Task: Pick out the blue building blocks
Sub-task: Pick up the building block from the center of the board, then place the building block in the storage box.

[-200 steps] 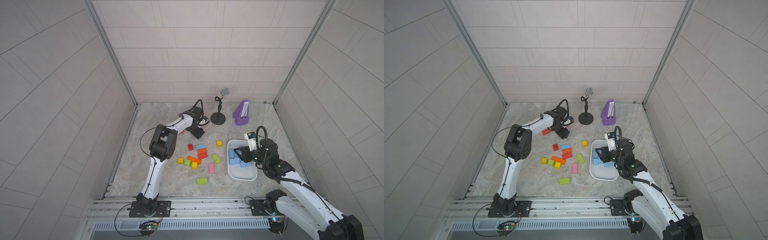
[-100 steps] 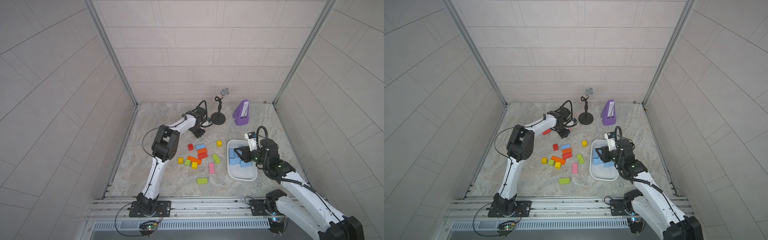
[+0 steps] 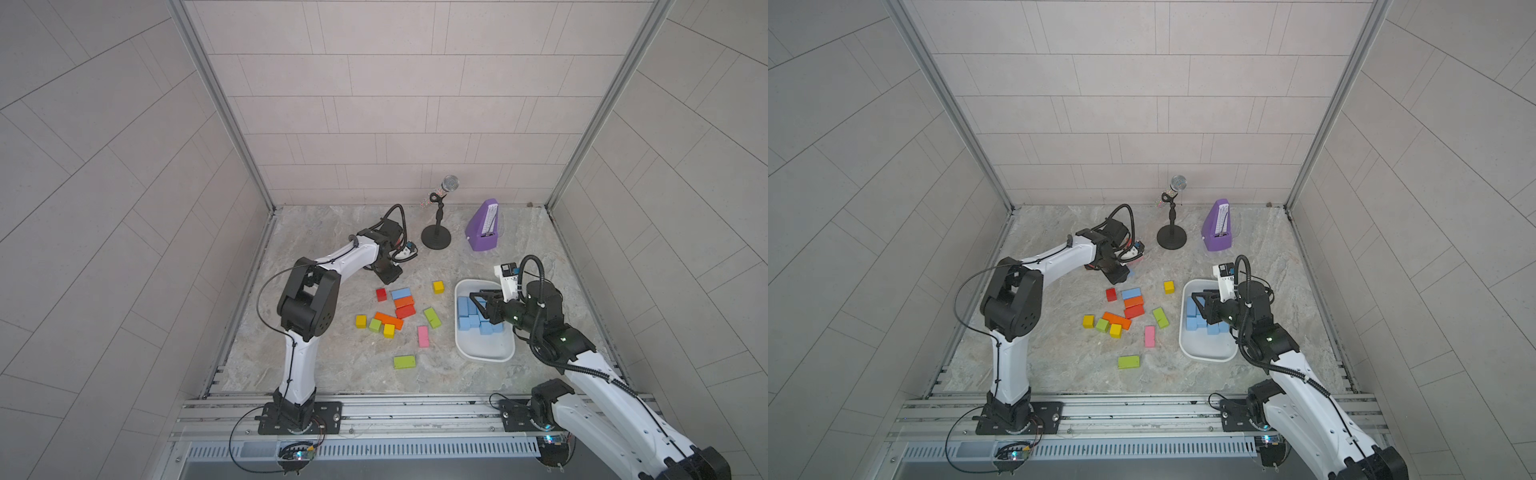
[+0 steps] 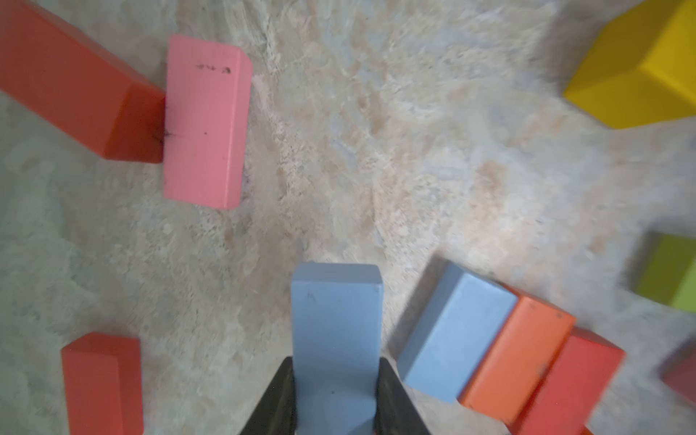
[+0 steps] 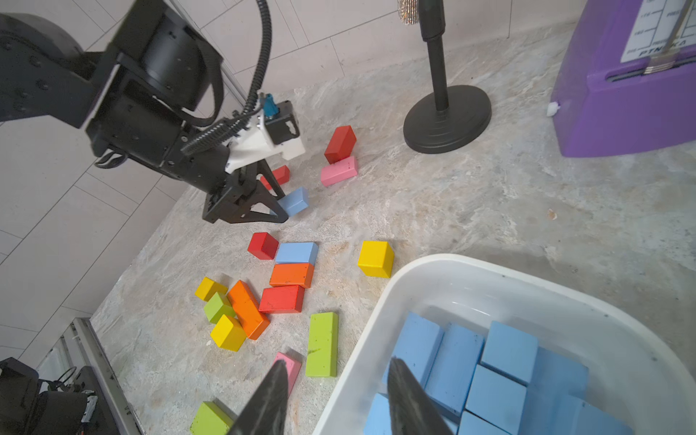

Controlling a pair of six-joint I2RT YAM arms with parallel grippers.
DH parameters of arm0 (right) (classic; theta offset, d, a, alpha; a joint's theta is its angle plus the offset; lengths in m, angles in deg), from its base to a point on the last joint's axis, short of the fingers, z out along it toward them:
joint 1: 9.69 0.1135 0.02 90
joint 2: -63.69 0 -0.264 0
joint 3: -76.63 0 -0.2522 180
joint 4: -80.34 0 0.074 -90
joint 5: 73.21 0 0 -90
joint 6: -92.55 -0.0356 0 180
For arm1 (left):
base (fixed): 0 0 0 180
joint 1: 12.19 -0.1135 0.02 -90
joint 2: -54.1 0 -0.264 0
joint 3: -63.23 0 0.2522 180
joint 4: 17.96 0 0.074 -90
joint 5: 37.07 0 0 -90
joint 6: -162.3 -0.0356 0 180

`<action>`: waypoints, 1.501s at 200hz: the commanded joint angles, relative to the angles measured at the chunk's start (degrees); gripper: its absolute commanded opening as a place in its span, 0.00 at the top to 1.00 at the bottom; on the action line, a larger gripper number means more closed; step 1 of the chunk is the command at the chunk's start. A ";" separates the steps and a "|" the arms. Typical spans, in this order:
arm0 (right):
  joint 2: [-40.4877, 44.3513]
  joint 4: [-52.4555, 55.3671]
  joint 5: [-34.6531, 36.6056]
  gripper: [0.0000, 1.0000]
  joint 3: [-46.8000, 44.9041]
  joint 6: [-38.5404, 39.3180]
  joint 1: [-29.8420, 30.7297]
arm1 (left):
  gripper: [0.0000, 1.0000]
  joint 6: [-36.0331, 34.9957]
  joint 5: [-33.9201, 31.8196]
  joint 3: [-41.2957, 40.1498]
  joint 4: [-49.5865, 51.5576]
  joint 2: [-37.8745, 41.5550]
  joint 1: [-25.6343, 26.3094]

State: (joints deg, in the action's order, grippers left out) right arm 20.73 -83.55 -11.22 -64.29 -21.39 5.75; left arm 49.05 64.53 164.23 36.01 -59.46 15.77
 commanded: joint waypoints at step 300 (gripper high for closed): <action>-19.91 -21.79 -18.78 0.34 19.21 12.44 21.58 | 0.76 44.49 52.56 -60.69 -117.88 35.59 -0.54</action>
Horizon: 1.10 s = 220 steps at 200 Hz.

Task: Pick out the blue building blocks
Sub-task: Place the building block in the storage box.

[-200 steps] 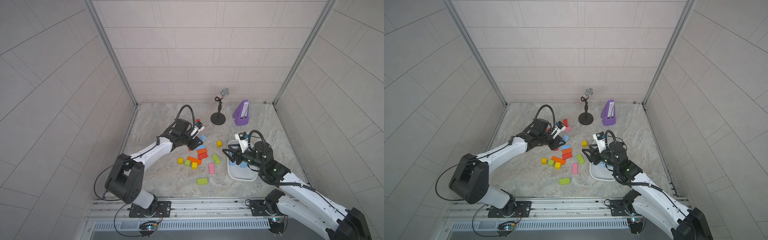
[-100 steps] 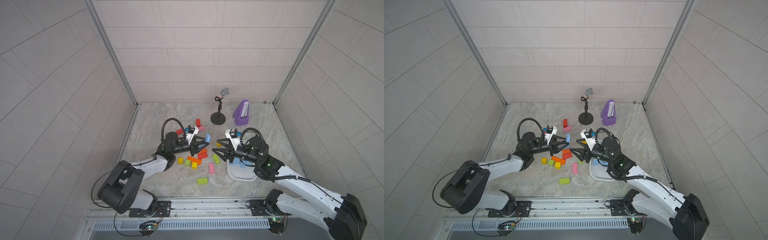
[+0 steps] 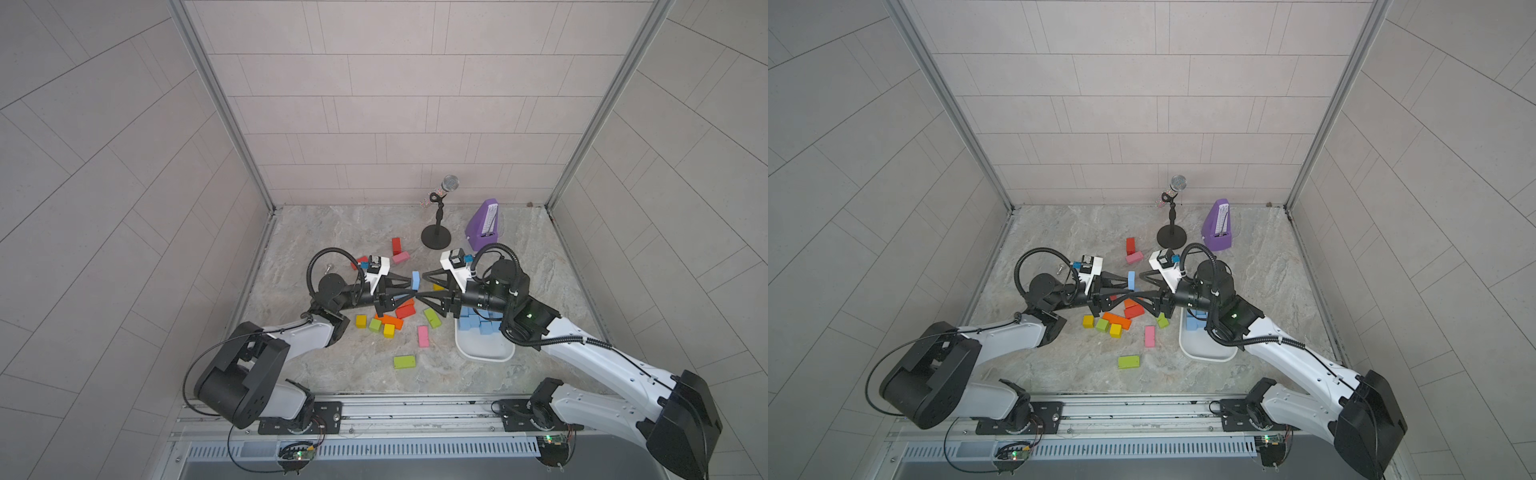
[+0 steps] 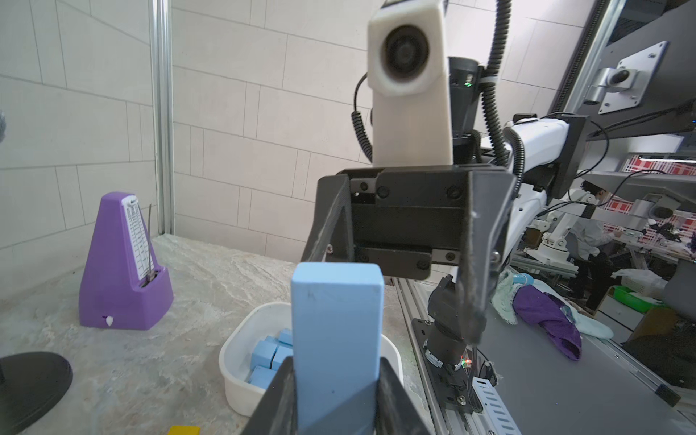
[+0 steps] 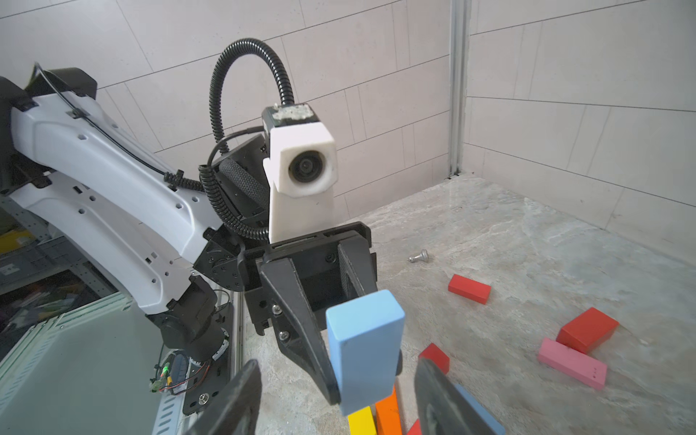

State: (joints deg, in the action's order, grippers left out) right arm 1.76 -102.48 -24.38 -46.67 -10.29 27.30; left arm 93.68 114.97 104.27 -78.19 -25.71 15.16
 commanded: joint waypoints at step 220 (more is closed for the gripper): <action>6.17 29.86 20.36 0.94 0.19 2.34 -7.66 | 0.23 -3.42 -12.55 2.95 17.82 -1.62 1.12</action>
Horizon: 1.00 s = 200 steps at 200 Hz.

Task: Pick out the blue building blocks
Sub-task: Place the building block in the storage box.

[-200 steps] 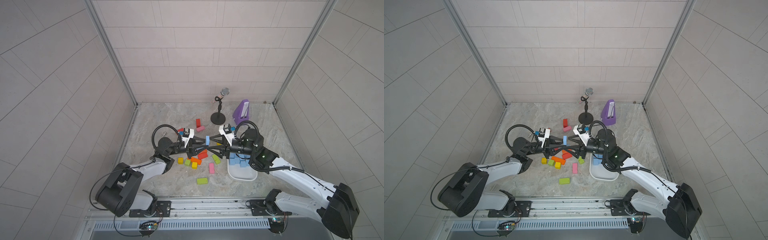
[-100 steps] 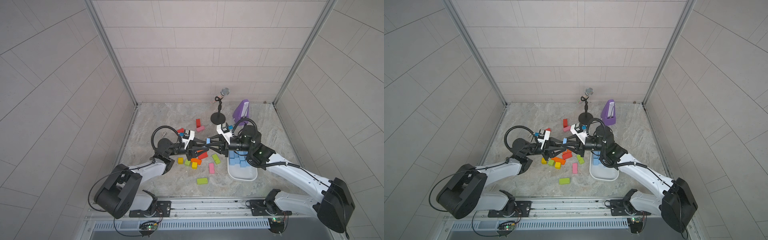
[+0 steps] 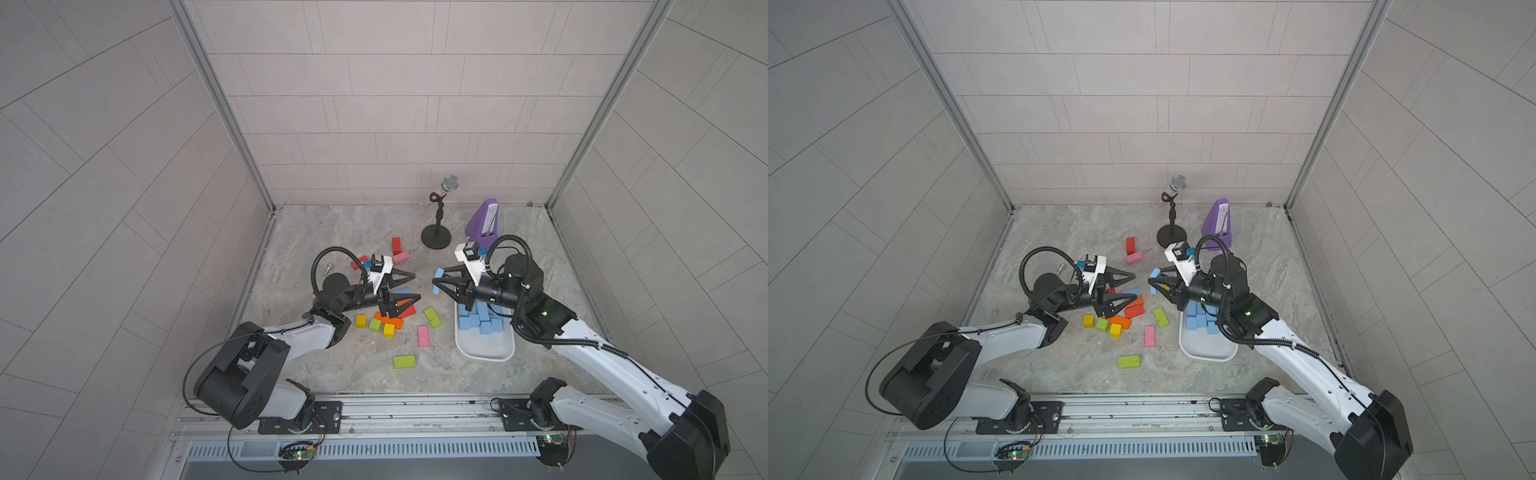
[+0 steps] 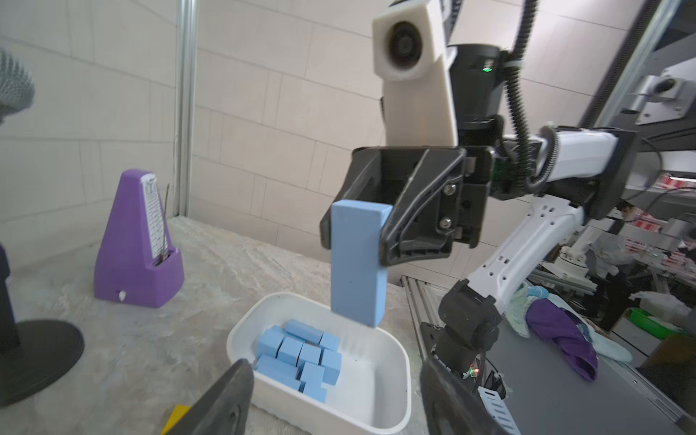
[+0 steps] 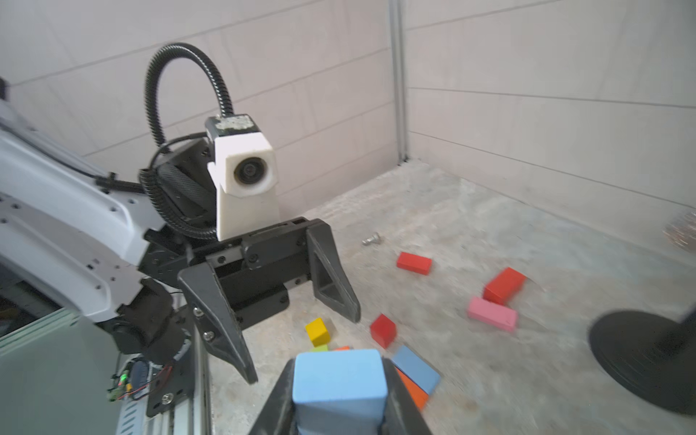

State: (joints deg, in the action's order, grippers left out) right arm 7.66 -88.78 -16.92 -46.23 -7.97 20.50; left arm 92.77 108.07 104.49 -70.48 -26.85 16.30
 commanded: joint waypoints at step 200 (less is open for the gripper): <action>-22.09 39.20 30.44 0.88 9.96 -13.19 -7.62 | 0.17 -12.95 -16.90 11.87 40.27 1.43 -0.01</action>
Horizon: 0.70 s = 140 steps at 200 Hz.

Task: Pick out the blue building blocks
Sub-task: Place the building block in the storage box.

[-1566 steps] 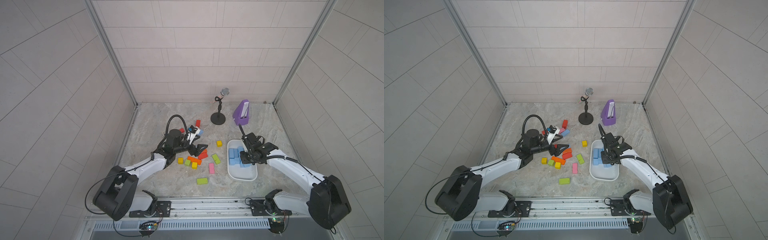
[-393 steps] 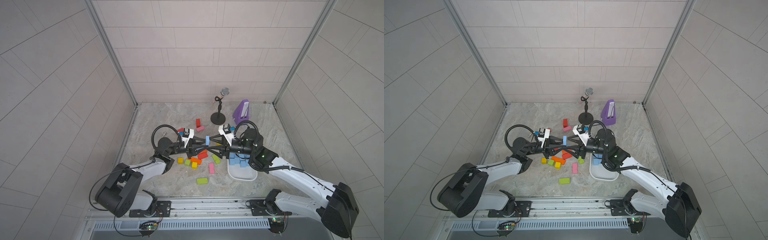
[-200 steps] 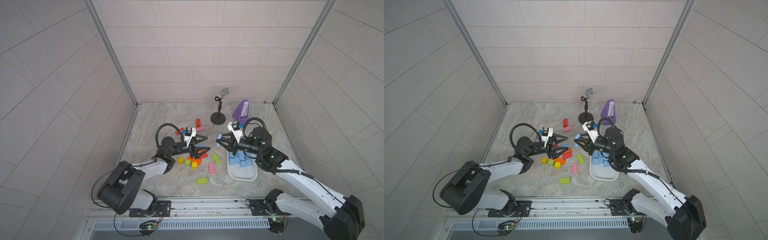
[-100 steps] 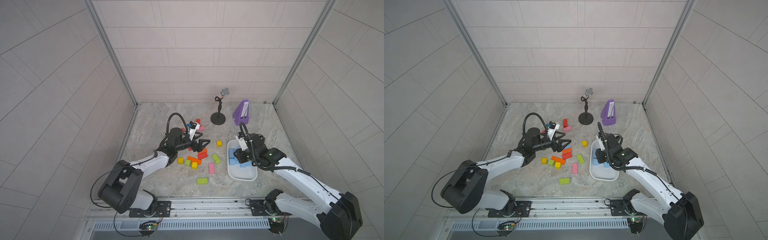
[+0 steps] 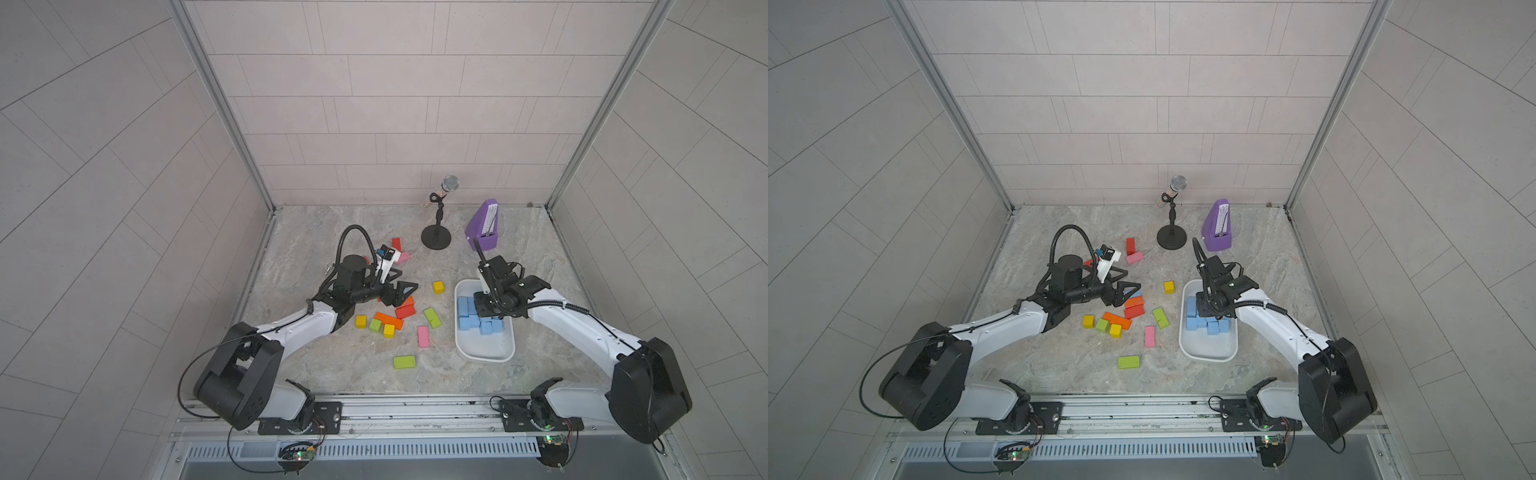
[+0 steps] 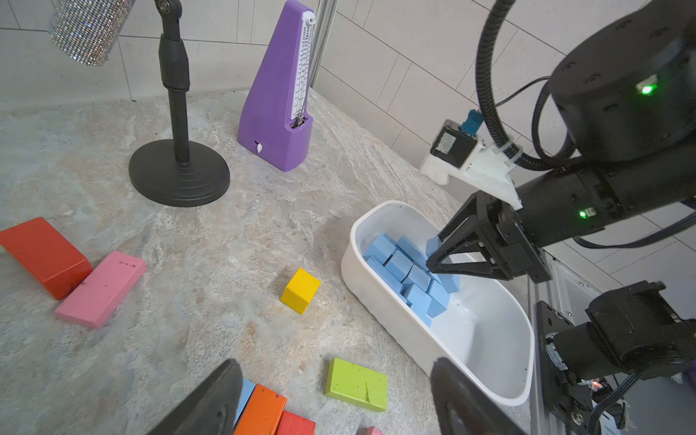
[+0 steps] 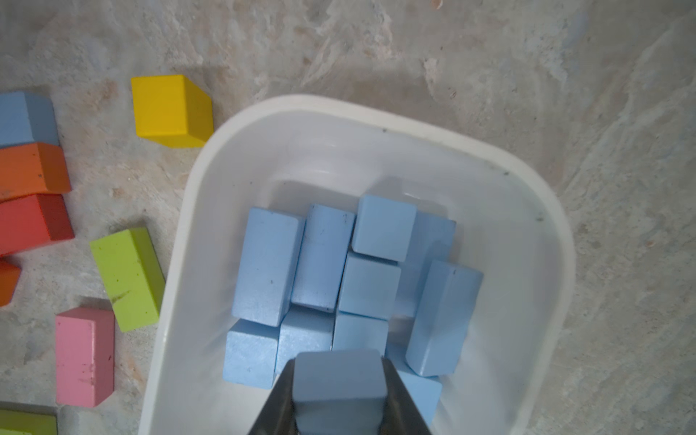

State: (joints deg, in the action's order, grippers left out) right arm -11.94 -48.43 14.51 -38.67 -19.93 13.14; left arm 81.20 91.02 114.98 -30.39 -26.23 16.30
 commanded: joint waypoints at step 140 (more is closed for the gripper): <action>-11.20 -3.64 -1.26 0.67 5.41 -2.66 -1.13 | 0.17 -2.31 0.43 1.51 0.71 0.69 -0.01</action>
State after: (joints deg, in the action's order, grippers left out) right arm -22.68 -52.01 12.26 -33.80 -21.57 12.20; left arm 80.05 91.06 115.01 -29.98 -26.23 16.30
